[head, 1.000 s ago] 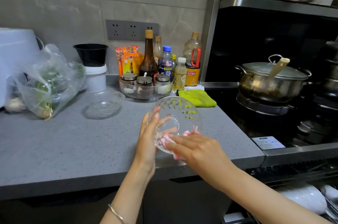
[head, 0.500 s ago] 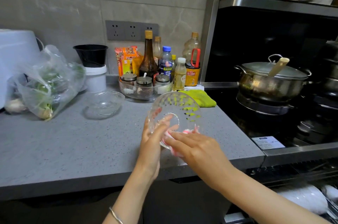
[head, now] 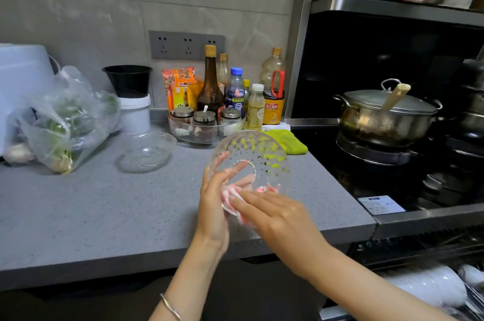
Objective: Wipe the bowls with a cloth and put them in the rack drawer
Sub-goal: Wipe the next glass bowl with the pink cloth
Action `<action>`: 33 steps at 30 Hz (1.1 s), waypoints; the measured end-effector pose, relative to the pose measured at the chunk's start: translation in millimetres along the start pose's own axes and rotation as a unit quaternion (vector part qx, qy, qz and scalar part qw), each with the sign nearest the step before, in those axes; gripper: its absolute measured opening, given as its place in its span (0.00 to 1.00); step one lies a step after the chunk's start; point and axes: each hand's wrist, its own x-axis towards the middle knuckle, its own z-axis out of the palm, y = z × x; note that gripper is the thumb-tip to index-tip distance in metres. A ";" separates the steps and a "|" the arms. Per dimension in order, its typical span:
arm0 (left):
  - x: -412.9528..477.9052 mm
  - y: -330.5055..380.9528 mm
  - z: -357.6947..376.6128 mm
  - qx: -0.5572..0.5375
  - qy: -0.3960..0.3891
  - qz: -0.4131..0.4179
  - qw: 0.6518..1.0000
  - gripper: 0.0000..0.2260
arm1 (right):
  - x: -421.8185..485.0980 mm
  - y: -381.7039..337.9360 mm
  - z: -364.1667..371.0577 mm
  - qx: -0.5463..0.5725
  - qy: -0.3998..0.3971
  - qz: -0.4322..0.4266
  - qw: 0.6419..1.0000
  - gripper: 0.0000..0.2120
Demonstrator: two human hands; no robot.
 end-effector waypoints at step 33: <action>8.1 1.5 6.7 0.020 -0.024 -0.024 0.999 0.18 | 5.3 6.3 4.8 -0.052 0.004 0.010 0.999 0.14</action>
